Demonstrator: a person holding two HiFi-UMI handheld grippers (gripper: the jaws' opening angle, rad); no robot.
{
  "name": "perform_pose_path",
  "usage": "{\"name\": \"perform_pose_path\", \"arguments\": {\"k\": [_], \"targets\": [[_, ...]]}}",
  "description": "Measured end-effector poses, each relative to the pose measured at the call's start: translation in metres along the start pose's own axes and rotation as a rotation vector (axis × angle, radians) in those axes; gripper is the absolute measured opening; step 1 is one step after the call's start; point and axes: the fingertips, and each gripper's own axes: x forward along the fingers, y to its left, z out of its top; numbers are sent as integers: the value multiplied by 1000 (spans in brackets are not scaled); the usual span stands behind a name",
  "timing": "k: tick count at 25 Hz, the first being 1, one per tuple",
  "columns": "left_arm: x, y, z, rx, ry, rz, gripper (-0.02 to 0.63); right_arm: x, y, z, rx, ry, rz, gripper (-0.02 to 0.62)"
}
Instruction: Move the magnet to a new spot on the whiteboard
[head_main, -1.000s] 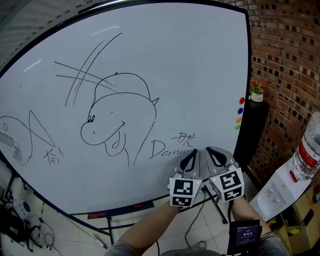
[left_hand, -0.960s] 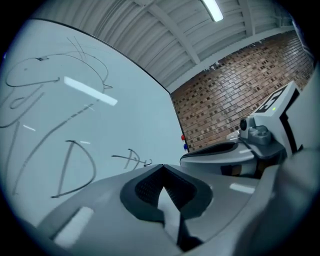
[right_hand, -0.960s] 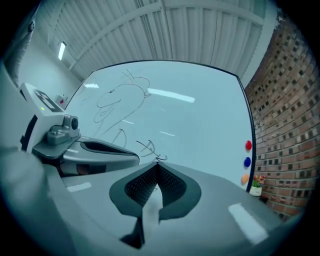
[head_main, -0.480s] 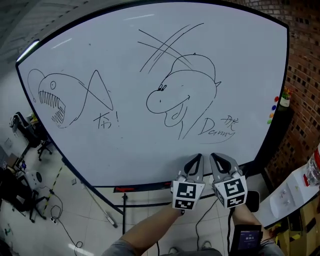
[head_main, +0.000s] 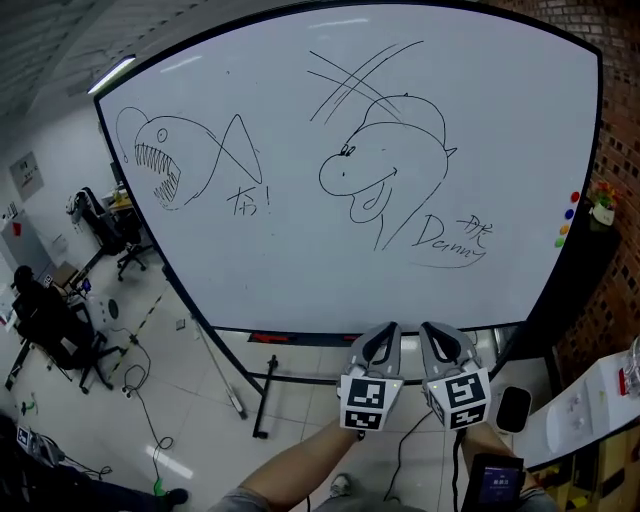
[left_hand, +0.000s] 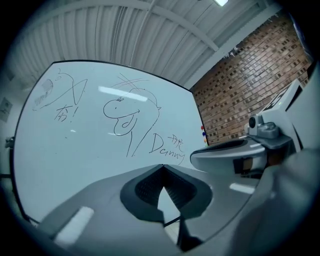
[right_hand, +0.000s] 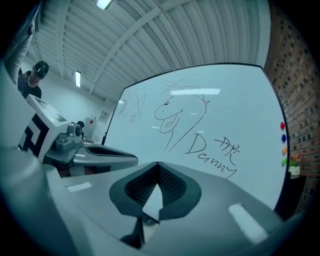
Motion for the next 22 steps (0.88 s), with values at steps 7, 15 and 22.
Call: {"name": "perform_pose_path", "arguments": {"k": [7, 15, 22], "targets": [[-38, -15, -12, 6, 26, 36, -2, -24, 25, -13, 20, 12, 55, 6], [-53, -10, -9, 9, 22, 16, -2, -25, 46, -4, 20, 7, 49, 6], [-60, -3, -7, 5, 13, 10, -2, -25, 55, -5, 16, 18, 39, 5]]}}
